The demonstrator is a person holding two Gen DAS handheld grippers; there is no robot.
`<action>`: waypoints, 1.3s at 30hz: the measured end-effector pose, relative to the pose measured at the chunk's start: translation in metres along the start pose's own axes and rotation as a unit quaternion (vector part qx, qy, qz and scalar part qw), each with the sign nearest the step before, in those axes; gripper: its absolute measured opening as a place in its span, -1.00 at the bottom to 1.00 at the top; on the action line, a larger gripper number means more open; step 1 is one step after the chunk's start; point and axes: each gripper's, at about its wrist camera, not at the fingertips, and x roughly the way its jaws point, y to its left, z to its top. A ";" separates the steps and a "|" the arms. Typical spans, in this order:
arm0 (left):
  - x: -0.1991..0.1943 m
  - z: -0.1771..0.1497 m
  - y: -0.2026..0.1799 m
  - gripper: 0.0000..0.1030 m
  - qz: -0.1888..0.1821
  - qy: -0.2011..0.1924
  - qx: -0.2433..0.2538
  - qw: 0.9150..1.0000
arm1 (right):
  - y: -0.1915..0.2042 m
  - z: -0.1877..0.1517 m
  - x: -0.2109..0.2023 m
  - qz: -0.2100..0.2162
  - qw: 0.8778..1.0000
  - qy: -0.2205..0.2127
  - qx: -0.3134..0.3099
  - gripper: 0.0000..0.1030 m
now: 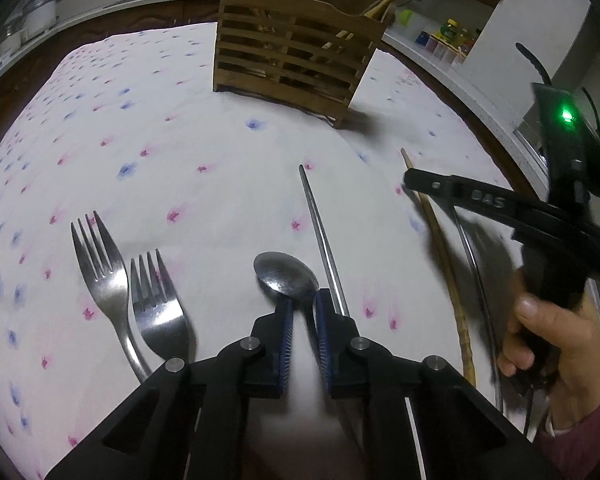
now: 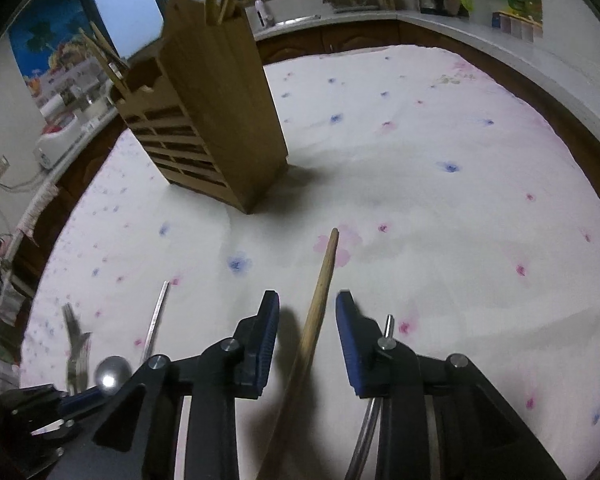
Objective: Organize utensils
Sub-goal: 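Close the left tool on the metal spoon while the right tool grasps a bamboo chopstick, then lift the spoon and chopstick upright and carry both tools over the holder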
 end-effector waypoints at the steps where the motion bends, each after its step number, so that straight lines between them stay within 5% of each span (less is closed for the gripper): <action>1: 0.000 0.000 0.000 -0.83 -0.001 0.000 0.000 1.000 | 0.002 0.001 0.001 -0.011 1.000 0.002 -0.009 -0.66; 2: 0.000 0.000 0.001 -0.84 -0.002 -0.001 0.000 1.000 | 0.003 0.001 0.002 -0.015 1.000 0.005 -0.016 -0.82; 18: -0.025 -0.005 0.008 -1.00 -0.047 -0.027 -0.017 0.998 | 0.004 -0.008 -0.065 0.048 0.998 -0.050 0.012 -0.88; 39: -0.157 -0.026 0.014 -1.00 -0.053 -0.174 -0.025 0.983 | 0.027 -0.010 -0.194 0.071 0.978 -0.197 -0.006 -0.88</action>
